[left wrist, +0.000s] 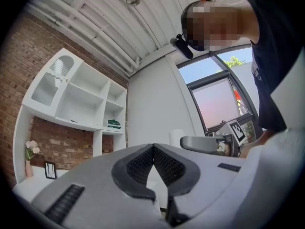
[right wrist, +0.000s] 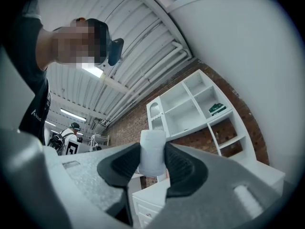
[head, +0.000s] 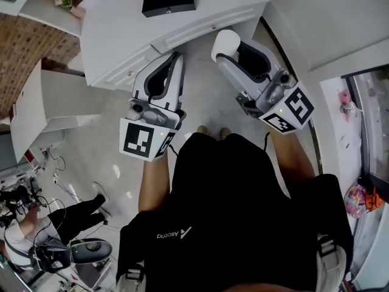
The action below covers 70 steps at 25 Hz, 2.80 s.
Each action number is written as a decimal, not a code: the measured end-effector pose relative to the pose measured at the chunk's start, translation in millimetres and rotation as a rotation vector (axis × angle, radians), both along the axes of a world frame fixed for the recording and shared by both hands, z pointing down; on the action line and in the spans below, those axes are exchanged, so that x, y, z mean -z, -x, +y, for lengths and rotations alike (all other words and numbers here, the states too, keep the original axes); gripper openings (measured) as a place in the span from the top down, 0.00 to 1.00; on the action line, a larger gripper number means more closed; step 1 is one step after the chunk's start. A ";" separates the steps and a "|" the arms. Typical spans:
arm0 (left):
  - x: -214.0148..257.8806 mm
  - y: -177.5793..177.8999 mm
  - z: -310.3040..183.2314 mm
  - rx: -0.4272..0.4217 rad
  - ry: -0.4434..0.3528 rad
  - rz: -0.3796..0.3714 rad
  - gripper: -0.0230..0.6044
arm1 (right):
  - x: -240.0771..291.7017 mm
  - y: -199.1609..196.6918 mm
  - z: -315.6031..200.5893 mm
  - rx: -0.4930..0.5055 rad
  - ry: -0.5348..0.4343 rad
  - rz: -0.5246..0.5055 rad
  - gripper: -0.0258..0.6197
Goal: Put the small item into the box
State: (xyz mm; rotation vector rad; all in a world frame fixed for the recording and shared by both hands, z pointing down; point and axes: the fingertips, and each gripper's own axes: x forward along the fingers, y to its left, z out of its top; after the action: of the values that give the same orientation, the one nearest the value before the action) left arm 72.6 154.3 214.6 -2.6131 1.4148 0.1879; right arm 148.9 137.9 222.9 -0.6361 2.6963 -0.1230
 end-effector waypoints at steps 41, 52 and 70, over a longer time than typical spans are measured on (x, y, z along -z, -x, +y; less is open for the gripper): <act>-47.2 178.7 -299.3 -0.052 0.002 0.021 0.97 | -116.5 181.1 -337.2 -0.218 0.289 0.457 0.71; -61.7 201.7 -346.9 -0.085 0.040 0.044 0.97 | -194.5 204.5 -405.8 -0.253 0.457 0.730 0.71; -76.6 215.6 -375.1 0.025 0.073 0.056 0.97 | -304.6 205.4 -453.7 -0.158 0.609 1.170 0.70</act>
State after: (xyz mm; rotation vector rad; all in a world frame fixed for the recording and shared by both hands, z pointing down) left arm -143.0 -220.8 291.3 -2.6670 1.4992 0.2108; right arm -56.6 -315.7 527.6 -1.4507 3.6965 -0.7575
